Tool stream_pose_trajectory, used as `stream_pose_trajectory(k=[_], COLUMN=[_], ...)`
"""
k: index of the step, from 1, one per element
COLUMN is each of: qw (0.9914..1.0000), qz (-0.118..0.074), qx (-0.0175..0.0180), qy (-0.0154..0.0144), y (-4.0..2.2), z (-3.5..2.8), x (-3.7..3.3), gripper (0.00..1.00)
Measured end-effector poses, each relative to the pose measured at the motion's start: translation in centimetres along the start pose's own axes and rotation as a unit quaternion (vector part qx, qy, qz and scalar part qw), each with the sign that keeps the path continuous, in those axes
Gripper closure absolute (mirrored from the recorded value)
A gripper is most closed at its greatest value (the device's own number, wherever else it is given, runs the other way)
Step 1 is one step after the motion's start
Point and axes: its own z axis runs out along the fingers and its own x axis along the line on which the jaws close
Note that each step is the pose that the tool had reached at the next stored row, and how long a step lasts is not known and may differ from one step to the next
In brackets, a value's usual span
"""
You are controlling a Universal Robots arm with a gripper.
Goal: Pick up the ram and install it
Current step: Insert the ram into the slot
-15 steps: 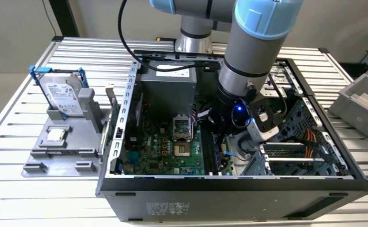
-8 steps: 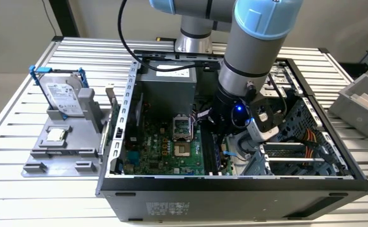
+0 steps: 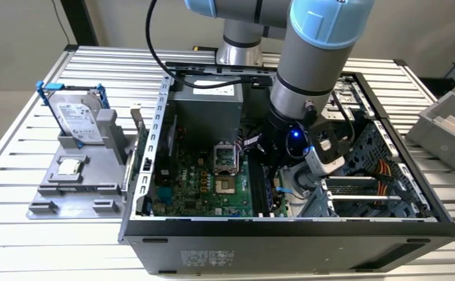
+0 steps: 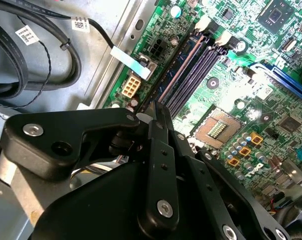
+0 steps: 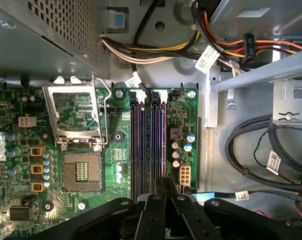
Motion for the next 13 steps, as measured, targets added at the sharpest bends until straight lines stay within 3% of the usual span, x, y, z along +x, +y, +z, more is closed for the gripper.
stream_pose_trajectory(k=[5,9,13], qw=[0.99998,0.99961,0.99871], qz=[-0.006,-0.028,-0.051], qx=[0.0,0.0001,0.0001], qy=[-0.0001,-0.0002,-0.0004], y=[0.0,0.02,0.03], z=[0.0,0.0,0.0], x=[0.0,0.0,0.0], gripper=[1.0,1.0,1.0])
